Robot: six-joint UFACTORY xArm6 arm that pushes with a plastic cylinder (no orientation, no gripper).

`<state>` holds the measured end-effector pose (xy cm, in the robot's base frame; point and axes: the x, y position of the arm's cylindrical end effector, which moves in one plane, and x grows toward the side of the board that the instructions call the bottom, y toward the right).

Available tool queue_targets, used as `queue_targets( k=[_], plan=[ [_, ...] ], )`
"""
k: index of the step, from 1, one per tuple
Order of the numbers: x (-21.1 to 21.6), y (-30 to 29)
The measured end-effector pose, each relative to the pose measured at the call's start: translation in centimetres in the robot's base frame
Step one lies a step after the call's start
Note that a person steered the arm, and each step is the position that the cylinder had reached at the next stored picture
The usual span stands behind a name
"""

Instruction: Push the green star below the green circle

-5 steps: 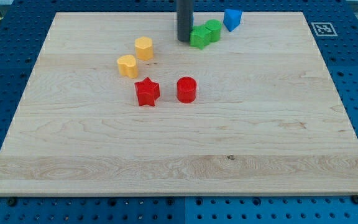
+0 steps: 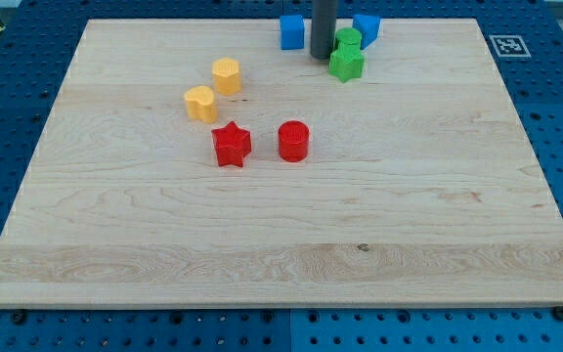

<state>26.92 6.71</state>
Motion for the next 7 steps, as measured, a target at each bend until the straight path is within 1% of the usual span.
queue_targets(
  k=[1, 2, 3, 4, 5, 6, 7],
  plan=[
    [4.3, 3.9],
    [9.3, 6.3],
    [8.6, 6.3],
    [6.6, 8.9],
    [7.1, 13.0],
    [10.5, 12.8],
    [12.1, 8.5]
  ],
)
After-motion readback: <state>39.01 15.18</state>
